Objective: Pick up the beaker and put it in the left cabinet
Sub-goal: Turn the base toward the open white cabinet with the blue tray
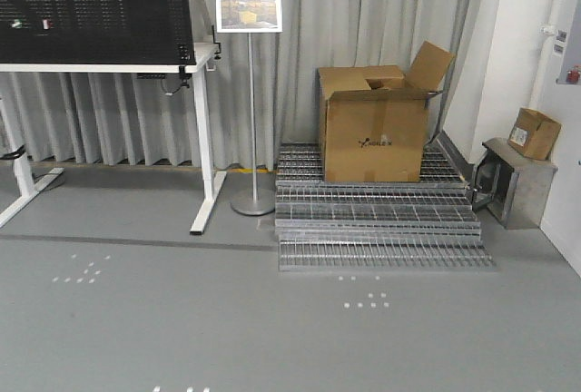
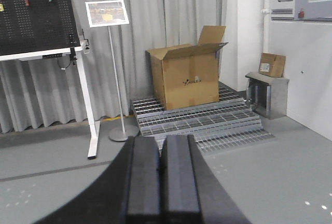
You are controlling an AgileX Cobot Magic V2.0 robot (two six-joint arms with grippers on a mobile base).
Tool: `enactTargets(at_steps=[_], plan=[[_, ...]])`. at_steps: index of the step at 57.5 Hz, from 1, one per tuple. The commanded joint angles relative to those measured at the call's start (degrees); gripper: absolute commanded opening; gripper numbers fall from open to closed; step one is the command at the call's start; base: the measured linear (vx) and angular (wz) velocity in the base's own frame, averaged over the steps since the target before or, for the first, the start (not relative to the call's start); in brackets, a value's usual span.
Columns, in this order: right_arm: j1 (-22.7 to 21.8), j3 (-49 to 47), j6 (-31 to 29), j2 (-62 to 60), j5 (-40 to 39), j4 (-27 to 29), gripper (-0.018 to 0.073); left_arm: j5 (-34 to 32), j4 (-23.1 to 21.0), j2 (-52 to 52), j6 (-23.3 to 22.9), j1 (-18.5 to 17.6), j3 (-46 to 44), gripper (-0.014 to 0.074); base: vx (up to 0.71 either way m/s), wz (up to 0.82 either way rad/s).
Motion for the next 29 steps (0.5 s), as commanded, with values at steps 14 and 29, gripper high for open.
enactTargets(at_steps=[14,29], plan=[[-0.20,-1.69,-0.28,0.49,-4.11,-1.61,-0.0004,-4.81,-0.47,-1.11,-0.19,-0.22,0.94,0.0001,0.71,-0.11],[-0.20,-1.69,-0.28,0.49,-4.11,-1.61,-0.0004,-4.81,-0.47,-1.11,-0.19,-0.22,0.94,0.0001,0.68,-0.10]])
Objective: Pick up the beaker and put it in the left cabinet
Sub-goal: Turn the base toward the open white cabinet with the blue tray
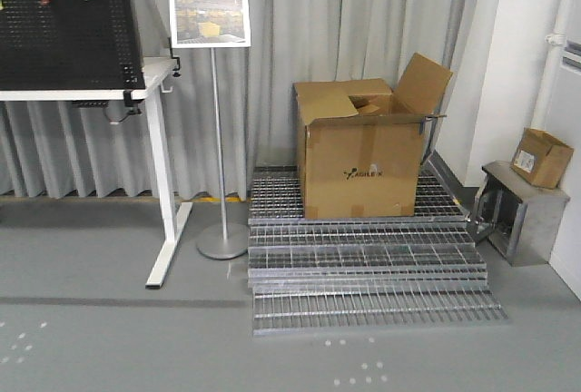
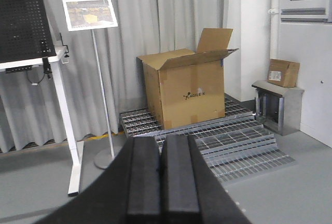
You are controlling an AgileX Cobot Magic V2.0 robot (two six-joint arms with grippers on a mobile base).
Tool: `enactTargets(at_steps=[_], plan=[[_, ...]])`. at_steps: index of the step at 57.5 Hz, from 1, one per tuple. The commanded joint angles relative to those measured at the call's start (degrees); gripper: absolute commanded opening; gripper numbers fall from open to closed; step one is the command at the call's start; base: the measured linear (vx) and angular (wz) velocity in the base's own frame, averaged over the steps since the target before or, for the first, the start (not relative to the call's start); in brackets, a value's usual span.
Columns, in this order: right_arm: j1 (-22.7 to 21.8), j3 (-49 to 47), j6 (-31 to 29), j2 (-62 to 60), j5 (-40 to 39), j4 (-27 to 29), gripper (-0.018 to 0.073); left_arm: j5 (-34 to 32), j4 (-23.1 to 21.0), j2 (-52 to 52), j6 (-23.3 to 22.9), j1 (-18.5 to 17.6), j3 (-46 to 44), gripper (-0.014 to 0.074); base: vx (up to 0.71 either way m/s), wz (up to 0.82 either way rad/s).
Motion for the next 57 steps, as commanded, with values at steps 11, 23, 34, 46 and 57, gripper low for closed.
enactTargets(at_steps=[11,23,34,46,57], plan=[[-0.20,-1.75,-0.28,0.49,-4.11,-1.61,-0.0004,-4.81,-0.47,-1.11,-0.19,-0.22,0.94,0.0001,0.67,-0.12],[-0.20,-1.75,-0.28,0.49,-4.11,-1.61,-0.0004,-4.81,-0.47,-1.11,-0.19,-0.22,0.94,0.0001,0.65,-0.31],[-0.20,-1.75,-0.28,0.49,-4.11,-1.61,-0.0004,-4.81,-0.47,-1.11,-0.19,-0.22,0.94,0.0001,0.61,-0.55],[-0.20,-1.75,-0.28,0.49,-4.11,-1.61,-0.0004,-4.81,-0.47,-1.11,-0.19,-0.22,0.94,0.0001,0.57,-0.68],[-0.20,-1.75,-0.28,0.49,-4.11,-1.61,-0.0004,-4.81,-0.47,-1.11,-0.19,-0.22,0.94,0.0001,0.52,-0.68]])
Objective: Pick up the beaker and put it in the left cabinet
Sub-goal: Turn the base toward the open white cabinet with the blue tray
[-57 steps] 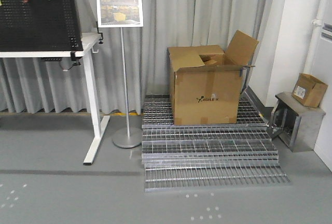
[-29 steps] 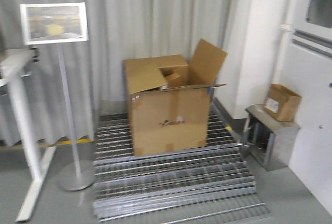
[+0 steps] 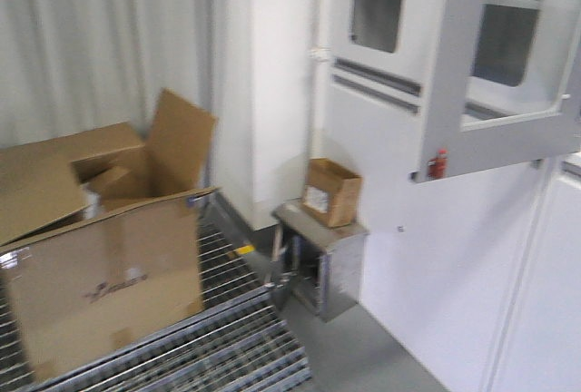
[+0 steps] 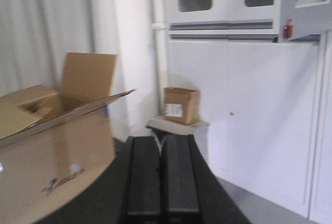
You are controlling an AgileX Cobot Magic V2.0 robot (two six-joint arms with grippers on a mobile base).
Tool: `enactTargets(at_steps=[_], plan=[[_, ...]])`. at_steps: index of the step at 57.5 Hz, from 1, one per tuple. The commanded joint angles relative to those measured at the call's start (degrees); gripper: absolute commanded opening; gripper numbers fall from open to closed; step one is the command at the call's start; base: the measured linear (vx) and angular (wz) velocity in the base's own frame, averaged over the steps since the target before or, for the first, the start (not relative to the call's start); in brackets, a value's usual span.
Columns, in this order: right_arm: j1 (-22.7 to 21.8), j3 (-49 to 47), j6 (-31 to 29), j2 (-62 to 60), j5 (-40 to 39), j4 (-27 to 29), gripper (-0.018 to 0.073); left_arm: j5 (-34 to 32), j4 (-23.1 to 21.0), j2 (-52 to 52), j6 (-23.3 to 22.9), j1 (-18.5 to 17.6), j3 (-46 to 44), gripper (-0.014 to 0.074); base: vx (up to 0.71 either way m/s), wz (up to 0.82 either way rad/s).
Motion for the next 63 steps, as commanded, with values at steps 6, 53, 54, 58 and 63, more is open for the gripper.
enactTargets(at_steps=[6,53,54,58,63], plan=[[-0.20,-1.75,-0.28,0.49,-4.11,-1.66,-0.0004,-4.81,-0.47,-1.11,-0.19,-0.22,0.94,0.0001,0.49,-0.64],[-0.20,-1.75,-0.28,0.49,-4.11,-1.66,-0.0004,-4.81,-0.47,-1.11,-0.19,-0.22,0.94,0.0001,0.38,-0.68],[-0.20,-1.75,-0.28,0.49,-4.11,-1.66,-0.0004,-4.81,-0.47,-1.11,-0.19,-0.22,0.94,0.0001,0.28,-0.69],[-0.20,-1.75,-0.28,0.49,-4.11,-1.66,-0.0004,-4.81,-0.47,-1.11,-0.19,-0.22,0.94,0.0001,0.27,-0.66],[-0.20,-1.75,-0.28,0.49,-4.11,-1.66,-0.0004,-4.81,-0.47,-1.11,-0.19,-0.22,0.94,0.0001,0.26,-0.57]])
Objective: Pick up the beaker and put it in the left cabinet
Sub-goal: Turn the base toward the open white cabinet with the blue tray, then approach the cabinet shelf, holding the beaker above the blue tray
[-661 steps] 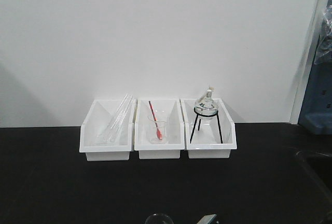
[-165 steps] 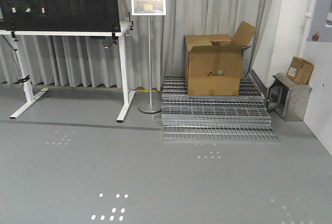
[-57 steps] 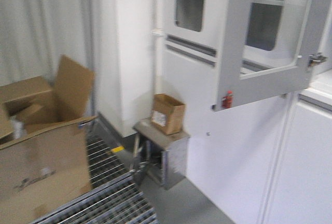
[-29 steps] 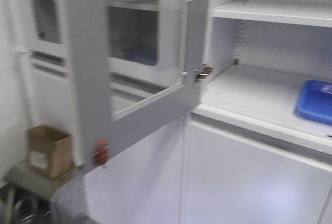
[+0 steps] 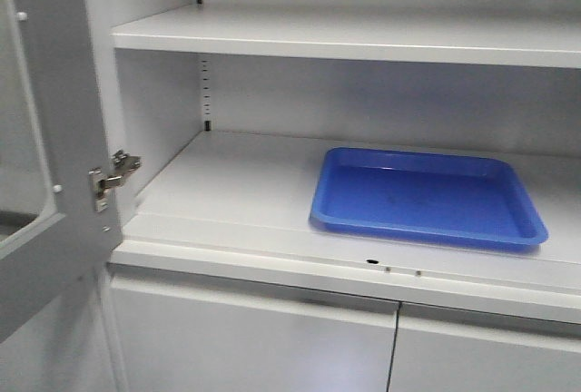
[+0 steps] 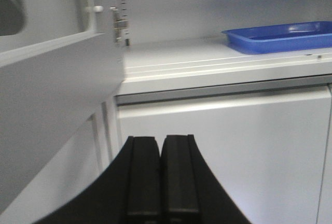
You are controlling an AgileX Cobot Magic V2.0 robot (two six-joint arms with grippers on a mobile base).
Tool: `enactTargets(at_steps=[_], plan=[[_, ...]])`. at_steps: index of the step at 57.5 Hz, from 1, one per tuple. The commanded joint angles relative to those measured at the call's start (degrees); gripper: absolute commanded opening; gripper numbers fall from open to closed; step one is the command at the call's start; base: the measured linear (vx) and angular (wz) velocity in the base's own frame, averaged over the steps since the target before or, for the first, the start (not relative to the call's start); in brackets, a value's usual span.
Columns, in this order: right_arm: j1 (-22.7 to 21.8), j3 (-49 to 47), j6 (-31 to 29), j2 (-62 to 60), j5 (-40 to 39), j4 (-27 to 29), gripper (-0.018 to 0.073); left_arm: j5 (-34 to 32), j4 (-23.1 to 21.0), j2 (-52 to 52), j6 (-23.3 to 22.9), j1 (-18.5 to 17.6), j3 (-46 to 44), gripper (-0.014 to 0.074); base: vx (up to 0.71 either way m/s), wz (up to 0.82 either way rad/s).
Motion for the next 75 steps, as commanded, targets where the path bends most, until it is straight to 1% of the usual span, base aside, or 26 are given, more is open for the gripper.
enactTargets(at_steps=[1,14,50,75], plan=[[-0.20,-1.75,-0.28,0.49,-4.11,-1.66,-0.0004,-4.81,-0.47,-1.11,-0.19,-0.22,0.94,0.0001,0.26,-0.51],[-0.20,-1.75,-0.28,0.49,-4.11,-1.66,-0.0004,-4.81,-0.47,-1.11,-0.19,-0.22,0.94,0.0001,0.26,-0.33],[-0.20,-1.75,-0.28,0.49,-4.11,-1.66,-0.0004,-4.81,-0.47,-1.11,-0.19,-0.22,0.94,0.0001,0.27,-0.10],[-0.20,-1.75,-0.28,0.49,-4.11,-1.66,-0.0004,-4.81,-0.47,-1.11,-0.19,-0.22,0.94,0.0001,0.16,-0.22]])
